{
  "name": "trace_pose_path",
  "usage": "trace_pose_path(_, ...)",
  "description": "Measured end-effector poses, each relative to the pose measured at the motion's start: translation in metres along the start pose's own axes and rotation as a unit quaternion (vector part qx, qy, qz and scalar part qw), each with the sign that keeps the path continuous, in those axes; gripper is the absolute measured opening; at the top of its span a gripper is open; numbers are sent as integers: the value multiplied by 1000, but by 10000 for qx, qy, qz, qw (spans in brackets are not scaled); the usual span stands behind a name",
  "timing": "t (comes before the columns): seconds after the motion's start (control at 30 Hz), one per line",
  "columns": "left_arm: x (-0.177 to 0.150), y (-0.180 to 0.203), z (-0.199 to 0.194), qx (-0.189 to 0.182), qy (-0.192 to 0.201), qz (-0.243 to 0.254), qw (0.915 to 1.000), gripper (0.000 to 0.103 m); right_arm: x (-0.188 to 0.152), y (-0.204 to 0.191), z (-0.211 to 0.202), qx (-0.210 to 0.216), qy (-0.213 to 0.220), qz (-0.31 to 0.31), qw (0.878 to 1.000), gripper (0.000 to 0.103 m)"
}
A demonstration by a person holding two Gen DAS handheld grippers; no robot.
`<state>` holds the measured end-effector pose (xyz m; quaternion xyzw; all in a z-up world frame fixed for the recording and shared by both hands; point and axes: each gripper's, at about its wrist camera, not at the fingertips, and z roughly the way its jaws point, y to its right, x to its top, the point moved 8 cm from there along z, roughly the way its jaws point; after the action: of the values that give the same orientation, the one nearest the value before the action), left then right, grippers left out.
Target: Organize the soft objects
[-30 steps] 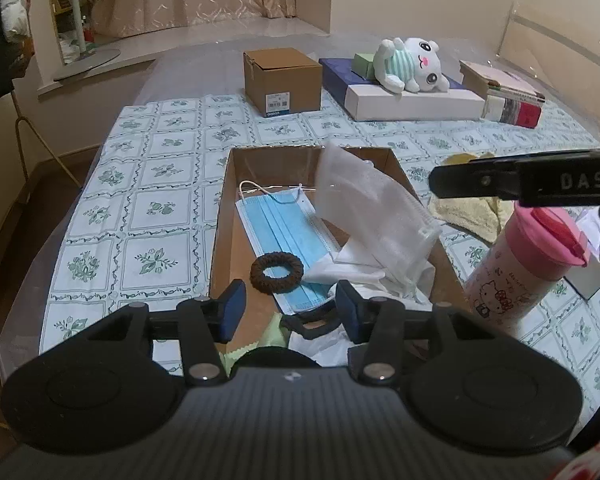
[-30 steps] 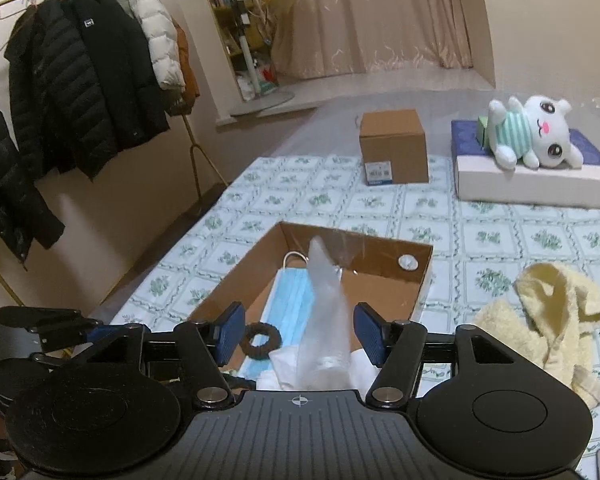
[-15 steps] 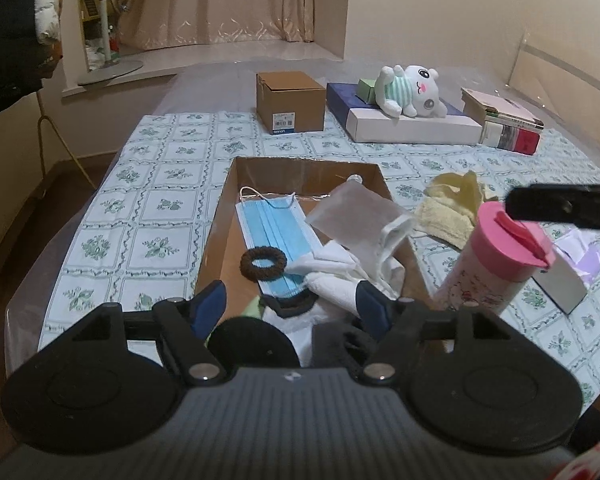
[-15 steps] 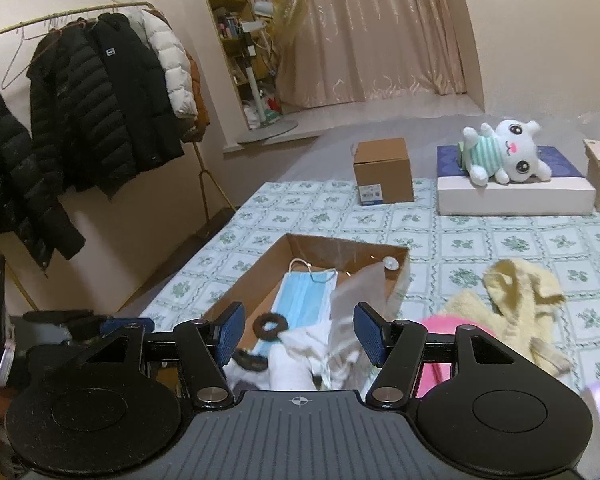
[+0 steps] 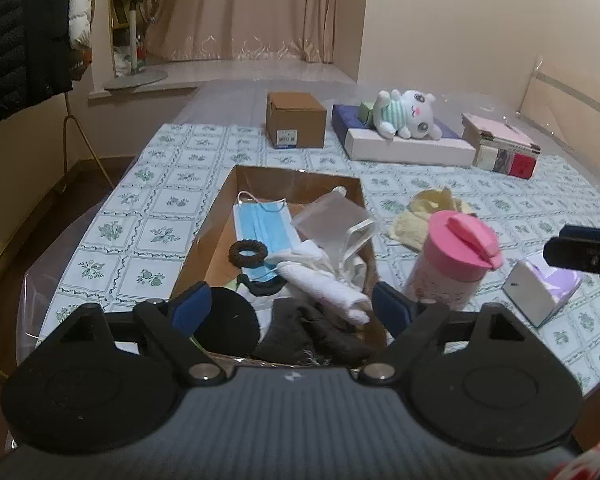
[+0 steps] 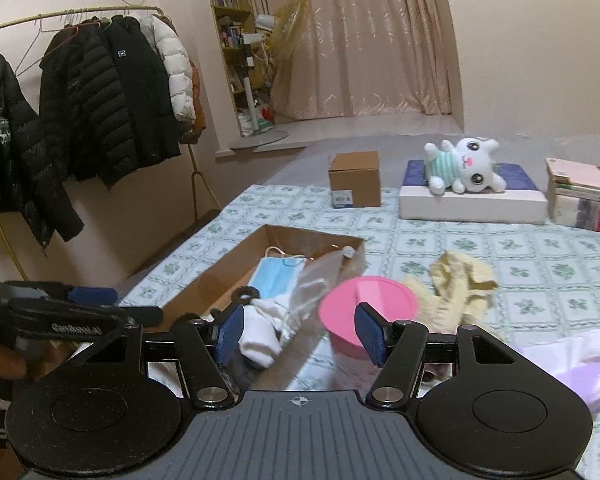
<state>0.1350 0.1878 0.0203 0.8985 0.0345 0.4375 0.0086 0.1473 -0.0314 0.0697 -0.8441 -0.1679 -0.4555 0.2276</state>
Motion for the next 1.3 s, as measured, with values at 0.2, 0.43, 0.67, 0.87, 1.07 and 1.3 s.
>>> trace_pose_path(0.2, -6, 21, -16, 26, 109, -73, 9999, 91, -14, 28, -22, -196, -82, 80, 9997, 64)
trace_pose_path(0.43, -19, 59, -26, -252, 124, -27, 9996, 91, -42, 73, -46, -627, -262, 241, 9974, 66)
trace_pose_path(0.67, -31, 94, -20, -457, 21, 245, 9987, 91, -67, 111, -61, -959, -431, 525, 9931, 67)
trace_pose_path(0.87, -39, 106, -15, -562, -74, 268, 9980, 91, -77, 126, -64, -1079, -548, 636, 9906, 67)
trace_pose_path(1.07, -48, 118, -10, -628, -179, 360, 9972, 91, -90, 131, -62, -1153, -759, 658, 9882, 67)
trace_pose_path(1.3, -53, 128, -4, -677, -264, 414, 9965, 91, -98, 135, -60, -1130, -839, 720, 9874, 67)
